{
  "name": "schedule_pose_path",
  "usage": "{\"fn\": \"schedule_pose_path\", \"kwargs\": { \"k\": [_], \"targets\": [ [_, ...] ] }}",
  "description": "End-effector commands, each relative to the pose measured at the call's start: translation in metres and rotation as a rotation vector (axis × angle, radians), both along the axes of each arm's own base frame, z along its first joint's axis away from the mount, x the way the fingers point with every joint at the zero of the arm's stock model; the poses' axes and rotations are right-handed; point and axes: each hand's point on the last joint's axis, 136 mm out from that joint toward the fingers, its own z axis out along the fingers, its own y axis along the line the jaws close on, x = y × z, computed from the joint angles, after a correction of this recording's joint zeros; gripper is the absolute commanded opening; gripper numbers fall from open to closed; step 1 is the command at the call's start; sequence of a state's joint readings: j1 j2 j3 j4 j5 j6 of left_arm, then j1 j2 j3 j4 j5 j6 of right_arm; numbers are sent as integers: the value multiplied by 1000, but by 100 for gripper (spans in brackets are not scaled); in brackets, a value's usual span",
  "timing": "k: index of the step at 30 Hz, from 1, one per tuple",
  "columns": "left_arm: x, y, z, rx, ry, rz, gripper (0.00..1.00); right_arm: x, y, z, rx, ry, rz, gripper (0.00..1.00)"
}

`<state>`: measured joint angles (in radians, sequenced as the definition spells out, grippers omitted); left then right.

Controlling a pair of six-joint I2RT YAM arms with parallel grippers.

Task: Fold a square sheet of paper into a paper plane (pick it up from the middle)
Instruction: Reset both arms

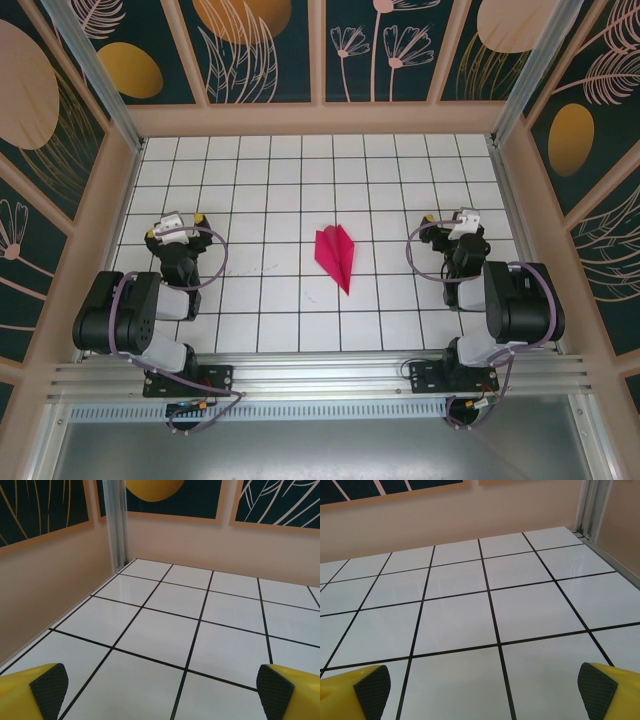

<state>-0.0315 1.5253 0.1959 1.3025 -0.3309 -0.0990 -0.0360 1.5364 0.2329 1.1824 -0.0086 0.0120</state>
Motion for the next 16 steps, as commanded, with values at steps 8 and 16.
{"fn": "schedule_pose_path", "kwargs": {
  "k": [8,16],
  "targets": [
    [4,-3,12,-18,-49,-22,98,3,3,13,3,-54,23,99],
    [4,-4,12,-17,-48,-24,99,3,4,13,3,-55,23,99]
  ]
}}
